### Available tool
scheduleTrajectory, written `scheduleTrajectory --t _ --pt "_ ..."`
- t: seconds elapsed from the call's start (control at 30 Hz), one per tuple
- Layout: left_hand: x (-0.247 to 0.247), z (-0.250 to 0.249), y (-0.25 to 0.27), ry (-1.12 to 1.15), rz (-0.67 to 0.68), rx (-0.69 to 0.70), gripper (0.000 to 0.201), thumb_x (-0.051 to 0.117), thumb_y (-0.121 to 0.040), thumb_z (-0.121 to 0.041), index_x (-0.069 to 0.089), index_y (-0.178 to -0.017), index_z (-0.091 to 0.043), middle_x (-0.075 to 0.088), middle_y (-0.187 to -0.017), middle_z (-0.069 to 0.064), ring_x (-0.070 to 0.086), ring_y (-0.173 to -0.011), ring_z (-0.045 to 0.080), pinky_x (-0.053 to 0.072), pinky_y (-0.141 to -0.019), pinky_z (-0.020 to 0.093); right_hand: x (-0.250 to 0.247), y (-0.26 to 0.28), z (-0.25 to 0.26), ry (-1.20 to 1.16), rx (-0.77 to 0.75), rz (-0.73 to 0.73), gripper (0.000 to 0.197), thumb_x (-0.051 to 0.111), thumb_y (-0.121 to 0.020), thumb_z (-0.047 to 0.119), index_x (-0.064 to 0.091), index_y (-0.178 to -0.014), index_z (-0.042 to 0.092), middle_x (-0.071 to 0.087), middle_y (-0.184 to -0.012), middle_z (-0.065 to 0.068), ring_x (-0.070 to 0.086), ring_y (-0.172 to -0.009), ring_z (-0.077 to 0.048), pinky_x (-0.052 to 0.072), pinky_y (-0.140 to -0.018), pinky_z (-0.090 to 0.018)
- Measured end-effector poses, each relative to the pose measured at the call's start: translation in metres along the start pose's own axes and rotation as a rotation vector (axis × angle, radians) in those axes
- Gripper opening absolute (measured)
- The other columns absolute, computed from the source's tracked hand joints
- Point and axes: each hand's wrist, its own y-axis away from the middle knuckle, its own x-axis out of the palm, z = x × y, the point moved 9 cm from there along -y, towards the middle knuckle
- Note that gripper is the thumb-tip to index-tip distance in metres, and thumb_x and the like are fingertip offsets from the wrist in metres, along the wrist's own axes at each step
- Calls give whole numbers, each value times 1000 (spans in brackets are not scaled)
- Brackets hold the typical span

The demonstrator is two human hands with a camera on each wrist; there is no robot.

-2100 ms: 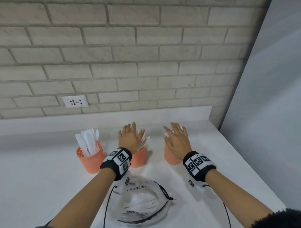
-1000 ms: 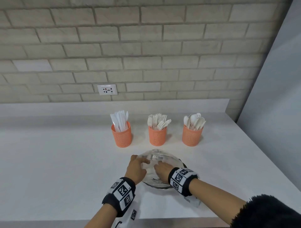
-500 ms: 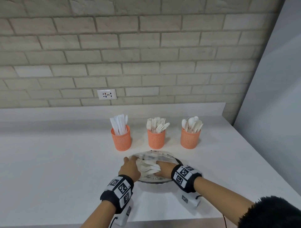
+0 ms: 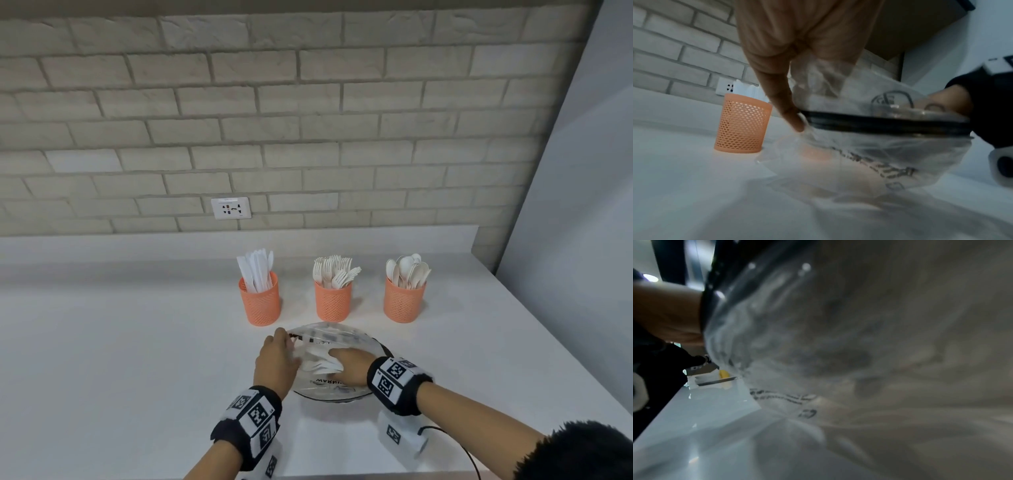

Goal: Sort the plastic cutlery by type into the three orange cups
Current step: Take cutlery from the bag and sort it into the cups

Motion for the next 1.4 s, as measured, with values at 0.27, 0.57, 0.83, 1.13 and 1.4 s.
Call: scheduleTrajectory --t 0.27,0.57,0.83,1.13,1.4 --pt "-17 -6 -8 21 -17 128 47 39 -79 10 44 -51 -28 48 -97 0 52 -84 20 36 -71 26 -10 13 0 -18 -22 94 31 34 -99 18 56 -110 -2 57 -123 -24 47 -91 -21 37 -88 -33" --pt "6 16 -22 8 309 -19 36 46 -85 -2 68 -107 -20 55 -122 4 58 -98 21 54 -70 23 1 14 -7 62 -35 159 42 39 -99 15 37 -137 -3 44 -141 -19 42 -128 -33 32 -103 -32" --pt "-17 22 -20 366 -36 -71 33 57 -79 4 66 -62 -23 68 -80 3 61 -68 20 52 -50 25 -10 14 2 -157 -122 115 45 37 -98 44 56 -118 8 60 -112 -4 53 -103 -22 38 -94 -28" --pt "-4 17 -30 99 76 -38 29 59 -83 -12 61 -110 -21 48 -109 0 59 -86 23 57 -62 30 -11 11 2 -107 -176 25 38 47 -95 32 59 -117 3 60 -124 -15 54 -114 -30 39 -95 -31" --pt "13 20 -16 -39 183 -2 43 52 -83 -8 55 -124 -20 48 -113 4 60 -95 29 57 -58 29 -34 18 2 -538 -261 -126 7 52 -94 30 56 -99 33 46 -65 9 46 -53 0 43 -53 -16"
